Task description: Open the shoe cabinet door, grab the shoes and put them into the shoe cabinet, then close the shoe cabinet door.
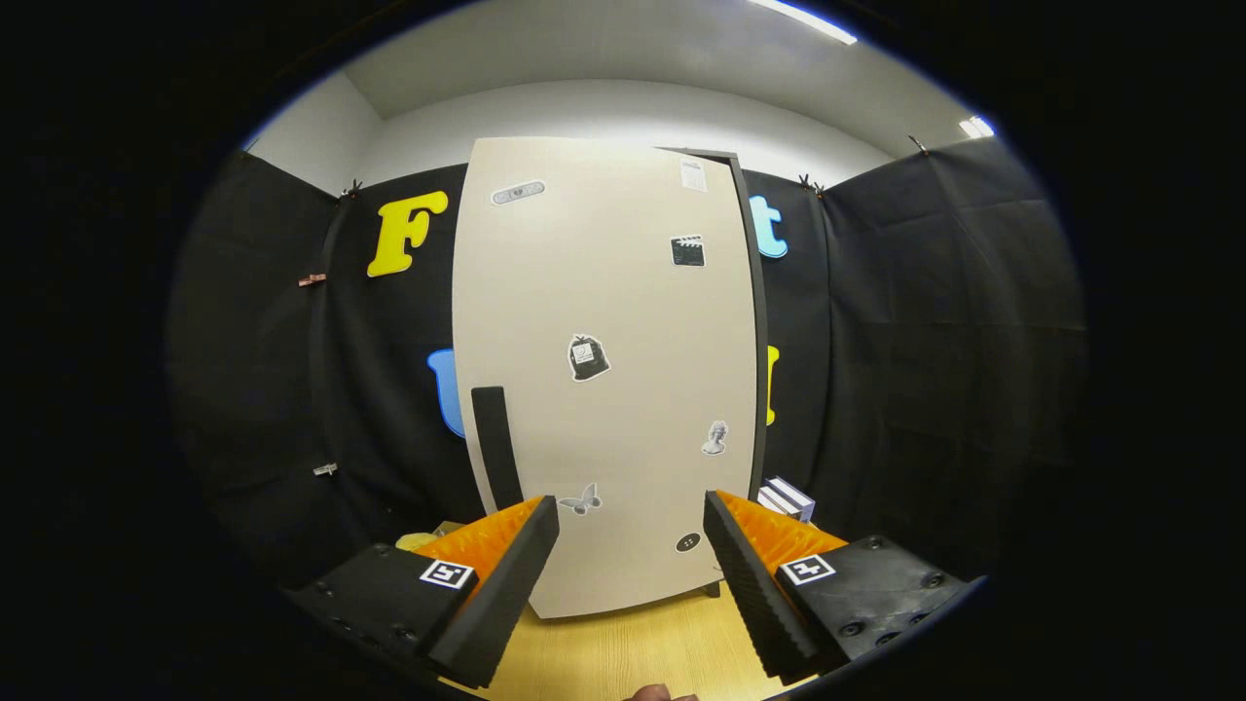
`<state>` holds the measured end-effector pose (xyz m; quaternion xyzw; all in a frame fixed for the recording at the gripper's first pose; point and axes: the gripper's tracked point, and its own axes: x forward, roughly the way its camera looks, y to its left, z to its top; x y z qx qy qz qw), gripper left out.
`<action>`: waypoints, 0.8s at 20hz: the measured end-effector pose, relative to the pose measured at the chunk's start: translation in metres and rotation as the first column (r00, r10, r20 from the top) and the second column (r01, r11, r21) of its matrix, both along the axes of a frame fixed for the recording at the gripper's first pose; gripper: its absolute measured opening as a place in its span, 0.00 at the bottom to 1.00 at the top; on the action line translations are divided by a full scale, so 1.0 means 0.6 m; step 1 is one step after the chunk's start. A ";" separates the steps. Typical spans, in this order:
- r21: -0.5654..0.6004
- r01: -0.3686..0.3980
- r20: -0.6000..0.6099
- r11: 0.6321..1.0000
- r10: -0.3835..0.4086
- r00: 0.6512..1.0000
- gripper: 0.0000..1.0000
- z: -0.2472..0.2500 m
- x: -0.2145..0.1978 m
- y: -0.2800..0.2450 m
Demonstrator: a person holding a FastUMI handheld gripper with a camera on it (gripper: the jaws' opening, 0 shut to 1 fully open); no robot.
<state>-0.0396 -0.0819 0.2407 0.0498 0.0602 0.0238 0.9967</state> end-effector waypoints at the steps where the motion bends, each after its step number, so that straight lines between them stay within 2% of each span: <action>1: 0.000 -0.002 0.000 1.000 0.002 1.000 0.98 -0.001 0.001 0.002; 16: -0.004 0.000 0.005 1.000 0.000 1.000 0.98 0.002 0.003 0.000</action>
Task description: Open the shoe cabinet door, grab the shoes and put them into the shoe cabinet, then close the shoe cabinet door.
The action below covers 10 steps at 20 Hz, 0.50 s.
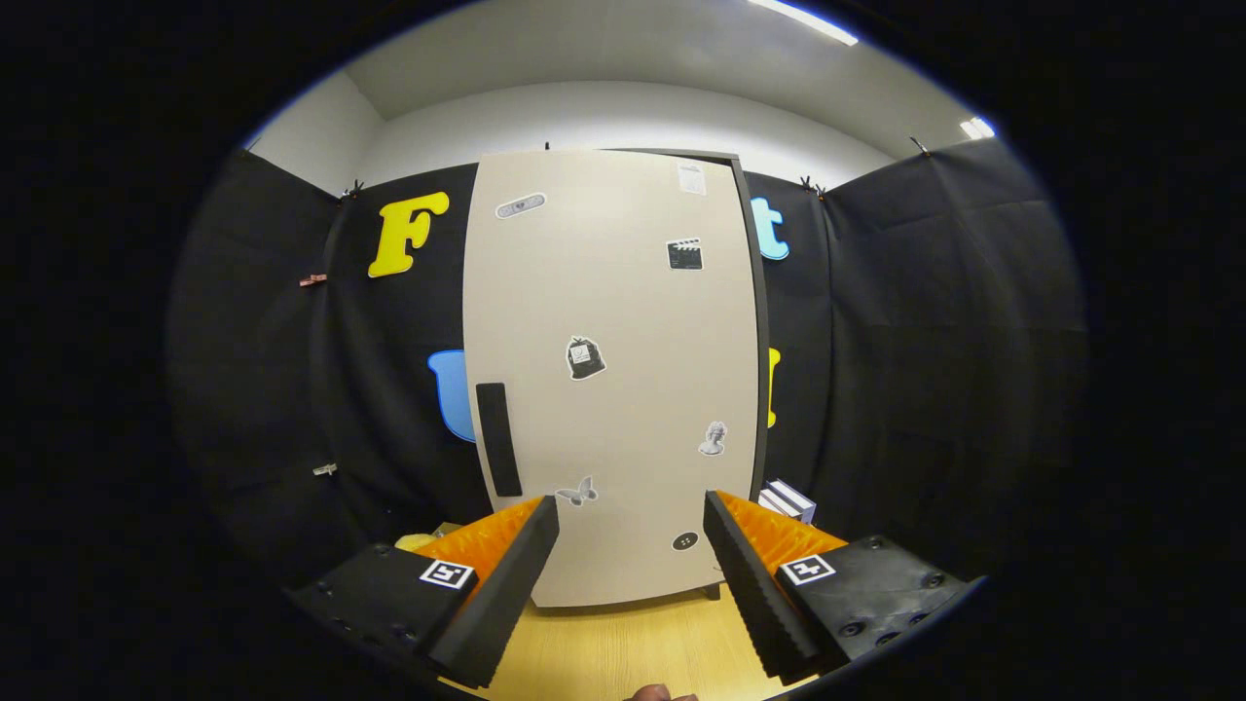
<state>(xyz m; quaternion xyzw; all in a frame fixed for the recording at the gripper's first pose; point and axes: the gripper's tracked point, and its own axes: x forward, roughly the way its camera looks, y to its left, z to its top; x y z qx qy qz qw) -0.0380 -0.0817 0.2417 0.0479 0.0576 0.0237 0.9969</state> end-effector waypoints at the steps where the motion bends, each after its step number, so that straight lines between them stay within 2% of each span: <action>1: 0.000 -0.001 0.000 1.000 0.001 1.000 0.98 0.000 -0.001 -0.001; 10: 0.003 -0.002 0.001 1.000 0.002 1.000 0.98 0.002 -0.007 0.000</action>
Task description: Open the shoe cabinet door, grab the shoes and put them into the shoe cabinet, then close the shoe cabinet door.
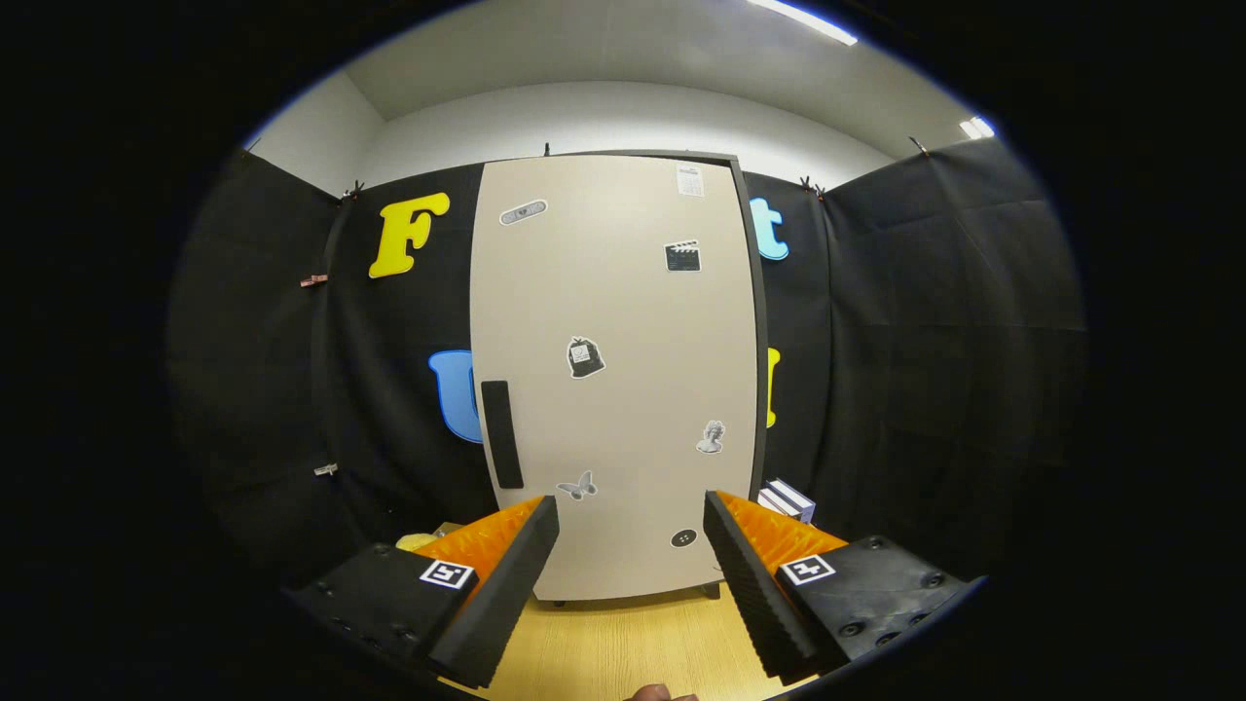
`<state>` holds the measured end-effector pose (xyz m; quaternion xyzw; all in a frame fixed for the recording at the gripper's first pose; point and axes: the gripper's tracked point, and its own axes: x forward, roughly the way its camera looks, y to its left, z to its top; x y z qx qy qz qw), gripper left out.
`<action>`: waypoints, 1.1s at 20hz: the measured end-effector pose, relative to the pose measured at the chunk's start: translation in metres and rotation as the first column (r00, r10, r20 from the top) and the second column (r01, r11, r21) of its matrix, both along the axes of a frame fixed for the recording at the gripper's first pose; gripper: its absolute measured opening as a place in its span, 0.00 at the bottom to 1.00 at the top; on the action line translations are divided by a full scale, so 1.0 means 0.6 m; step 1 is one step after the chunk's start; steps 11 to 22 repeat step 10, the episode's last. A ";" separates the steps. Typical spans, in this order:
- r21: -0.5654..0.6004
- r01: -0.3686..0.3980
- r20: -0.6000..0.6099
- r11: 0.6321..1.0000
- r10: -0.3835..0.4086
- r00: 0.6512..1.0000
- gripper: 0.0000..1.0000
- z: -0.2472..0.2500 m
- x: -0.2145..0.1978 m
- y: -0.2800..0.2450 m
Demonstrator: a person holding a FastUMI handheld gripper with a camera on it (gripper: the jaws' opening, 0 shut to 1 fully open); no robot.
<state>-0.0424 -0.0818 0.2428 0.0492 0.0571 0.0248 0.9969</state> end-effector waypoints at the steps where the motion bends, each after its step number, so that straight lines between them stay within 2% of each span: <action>1: 0.000 0.001 0.000 1.000 -0.001 1.000 0.98 0.001 0.000 -0.001; 22: 0.003 0.002 -0.001 1.000 -0.002 1.000 0.98 0.000 0.002 -0.001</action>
